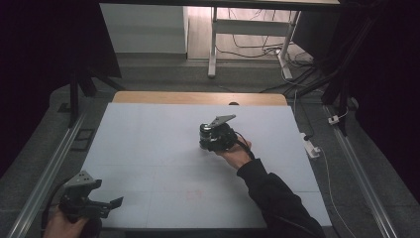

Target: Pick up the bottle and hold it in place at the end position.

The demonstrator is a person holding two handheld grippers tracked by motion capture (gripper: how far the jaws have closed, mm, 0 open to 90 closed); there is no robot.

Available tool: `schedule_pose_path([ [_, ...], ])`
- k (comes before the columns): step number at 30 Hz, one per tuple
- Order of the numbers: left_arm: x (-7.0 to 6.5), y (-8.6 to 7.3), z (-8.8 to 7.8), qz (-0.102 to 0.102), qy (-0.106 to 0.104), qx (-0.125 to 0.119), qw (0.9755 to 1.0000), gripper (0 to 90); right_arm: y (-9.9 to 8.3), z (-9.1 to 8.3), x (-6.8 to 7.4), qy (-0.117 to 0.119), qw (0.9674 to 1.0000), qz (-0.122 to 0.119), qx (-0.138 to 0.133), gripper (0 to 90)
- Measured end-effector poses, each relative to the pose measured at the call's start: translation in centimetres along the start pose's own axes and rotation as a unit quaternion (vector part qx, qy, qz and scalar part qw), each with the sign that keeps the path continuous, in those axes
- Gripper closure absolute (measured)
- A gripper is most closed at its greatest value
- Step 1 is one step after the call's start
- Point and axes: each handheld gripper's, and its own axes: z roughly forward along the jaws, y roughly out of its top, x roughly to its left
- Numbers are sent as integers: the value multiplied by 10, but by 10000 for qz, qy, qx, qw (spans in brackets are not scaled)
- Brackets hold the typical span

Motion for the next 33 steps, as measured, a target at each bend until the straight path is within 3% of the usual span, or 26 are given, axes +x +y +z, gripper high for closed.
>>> schedule_pose_path([
  [8,0,0,0,-4,-1,-3,10000,0,0,13,-3,4,10000,45,52,529],
  [18,0,0,0,20,9,-7,10000,0,-3,21,0,49,9998,-72,160,529],
  [33,-1,0,0,49,10,12,10000,0,-7,22,0,57,9998,-98,139,529],
])
